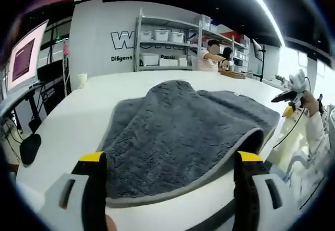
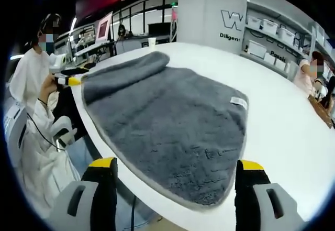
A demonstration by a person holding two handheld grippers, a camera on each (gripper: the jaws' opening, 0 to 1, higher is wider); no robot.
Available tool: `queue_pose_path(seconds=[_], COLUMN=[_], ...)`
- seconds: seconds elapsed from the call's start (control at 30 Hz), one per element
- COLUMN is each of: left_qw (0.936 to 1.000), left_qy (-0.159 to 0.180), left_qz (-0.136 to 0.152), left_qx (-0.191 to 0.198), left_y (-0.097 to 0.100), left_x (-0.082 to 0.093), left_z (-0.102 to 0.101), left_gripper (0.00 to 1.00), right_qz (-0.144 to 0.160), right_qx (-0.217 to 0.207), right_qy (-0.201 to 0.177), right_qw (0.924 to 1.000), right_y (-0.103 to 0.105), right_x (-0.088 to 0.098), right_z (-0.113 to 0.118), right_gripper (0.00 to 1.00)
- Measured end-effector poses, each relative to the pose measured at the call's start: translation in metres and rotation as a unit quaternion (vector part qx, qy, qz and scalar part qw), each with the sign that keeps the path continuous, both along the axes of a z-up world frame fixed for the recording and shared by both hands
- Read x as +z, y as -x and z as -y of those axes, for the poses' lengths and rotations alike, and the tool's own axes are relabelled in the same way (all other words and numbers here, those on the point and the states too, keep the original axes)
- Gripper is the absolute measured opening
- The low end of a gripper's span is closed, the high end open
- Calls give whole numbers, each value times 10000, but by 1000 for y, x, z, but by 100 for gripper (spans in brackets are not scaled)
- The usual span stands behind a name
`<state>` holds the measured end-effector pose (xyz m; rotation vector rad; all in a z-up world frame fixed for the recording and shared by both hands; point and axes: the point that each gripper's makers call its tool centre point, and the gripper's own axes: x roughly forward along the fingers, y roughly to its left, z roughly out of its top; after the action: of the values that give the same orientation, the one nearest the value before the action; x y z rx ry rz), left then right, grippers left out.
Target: Open the folded towel by lifting each exposed corner and separating the folded layers until the towel lies flat within the target outline without major curled edges
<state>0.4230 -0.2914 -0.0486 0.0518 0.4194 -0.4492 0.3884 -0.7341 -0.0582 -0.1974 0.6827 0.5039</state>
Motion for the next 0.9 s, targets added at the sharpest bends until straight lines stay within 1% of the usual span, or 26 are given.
queue_pose_path(seconds=[0.07,0.1,0.17,0.2,0.23,0.27,0.3,0.37,0.4,0.47,0.57,0.63,0.67,0.73,0.77,0.8,0.9], left_qw=[10000,9999,9999,9998,9998,9997,9997,9997,9997,9997,9997,9997,9997,9998,9998,9998,9998], left_qy=[-44,-52,-31,-9,-5,-1,8,35,38,-26,-11,50,58,52,45,36,44], left_qz=[-42,-84,-108,-137,-159,-182,-195,-203,-206,-231,-229,-197,-196,-187,-189,-196,-189], left_qx=[-33,-63,-110,-124,-140,-161,-156,-134,-111,-97,-102,-93,-92,-88,-86,-75,-33], left_y=[1,2,3,3,4,5,6,7,8,9,12,12,12,13,13,13,13], left_x=[-2,-3,-5,-7,-8,-10,-10,-11,-12,-14,-13,-10,-10,-9,-9,-9,-8], left_z=[2,3,4,5,5,5,5,4,3,1,-2,-3,-4,-6,-6,-8,-12], left_gripper=[99,99,98,98,98,98,98,97,96,96,97,97,97,96,96,96,96], right_qz=[44,77,228,249,307,336,394,389,402,436,439,486,503,498,462,469,483], right_qx=[-10,-2,45,-9,-49,-48,-29,-53,-68,-120,-165,-340,-388,-525,-676,-736,-999], right_qy=[-99,-87,77,86,106,103,10,-285,-335,-328,-355,-518,-513,-454,-363,-266,-236], right_qw=[9999,9999,9997,9997,9995,9994,9992,9988,9986,9984,9983,9969,9967,9963,9960,9958,9935], right_y=[-4,-7,-15,-18,-24,-26,-32,-40,-43,-54,-67,-78,-82,-88,-91,-95,-103], right_x=[4,5,7,7,8,9,10,12,12,11,6,4,2,-2,-6,-8,-10], right_z=[-2,-3,-1,1,3,3,3,0,1,6,12,17,21,28,34,39,51], right_gripper=[91,91,88,84,78,73,71,68,67,63,54,47,44,38,36,35,30])
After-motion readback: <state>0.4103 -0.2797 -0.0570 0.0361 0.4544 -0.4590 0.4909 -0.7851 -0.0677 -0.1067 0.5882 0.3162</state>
